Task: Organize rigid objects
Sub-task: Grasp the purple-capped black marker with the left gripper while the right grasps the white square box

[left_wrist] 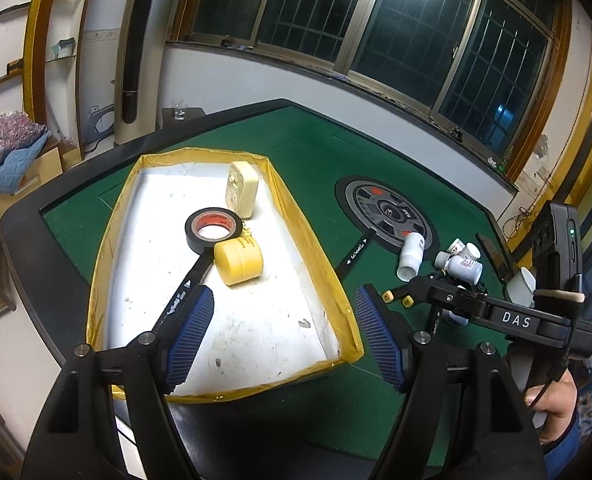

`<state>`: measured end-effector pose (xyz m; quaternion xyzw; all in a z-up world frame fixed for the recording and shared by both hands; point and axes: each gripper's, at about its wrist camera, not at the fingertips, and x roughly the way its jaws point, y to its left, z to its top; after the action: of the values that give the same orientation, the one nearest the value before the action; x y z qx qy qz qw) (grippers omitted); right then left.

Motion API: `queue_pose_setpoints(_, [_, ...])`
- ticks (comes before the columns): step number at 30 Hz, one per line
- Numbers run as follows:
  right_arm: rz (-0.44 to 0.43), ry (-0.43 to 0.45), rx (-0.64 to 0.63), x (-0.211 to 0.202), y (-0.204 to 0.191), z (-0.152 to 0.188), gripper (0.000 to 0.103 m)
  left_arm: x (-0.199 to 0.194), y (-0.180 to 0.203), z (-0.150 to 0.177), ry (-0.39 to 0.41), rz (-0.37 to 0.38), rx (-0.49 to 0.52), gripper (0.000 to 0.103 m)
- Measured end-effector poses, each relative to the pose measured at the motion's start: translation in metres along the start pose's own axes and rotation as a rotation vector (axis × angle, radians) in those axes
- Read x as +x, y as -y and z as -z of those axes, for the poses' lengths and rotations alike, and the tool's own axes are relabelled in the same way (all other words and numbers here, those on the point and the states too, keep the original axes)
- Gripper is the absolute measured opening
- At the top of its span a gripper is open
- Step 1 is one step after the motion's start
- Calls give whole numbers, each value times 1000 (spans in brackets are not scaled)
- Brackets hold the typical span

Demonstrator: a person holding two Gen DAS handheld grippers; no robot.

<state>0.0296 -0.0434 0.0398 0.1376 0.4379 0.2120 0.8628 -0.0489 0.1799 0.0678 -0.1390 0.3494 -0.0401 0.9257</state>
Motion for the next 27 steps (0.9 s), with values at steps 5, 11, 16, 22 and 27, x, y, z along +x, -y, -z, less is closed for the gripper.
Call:
queue_pose_setpoints(5, [-8, 15, -13, -8, -1, 0, 51, -2, 7, 6, -8, 1, 13, 73])
queue_pose_setpoints(11, [67, -52, 11, 9, 21, 4, 51, -7, 29, 12, -18, 19, 69, 73])
queue_pose_setpoints(16, [84, -133, 28, 20, 31, 12, 51, -9, 49, 20, -35, 38, 120, 73])
queue_pose_setpoints(22, [134, -160, -17, 12, 33, 21, 51, -8, 64, 27, -57, 48, 156, 73])
queue_pose_setpoints(27, [204, -165, -27, -6, 41, 31, 51, -8, 68, 31, -66, 78, 151, 73])
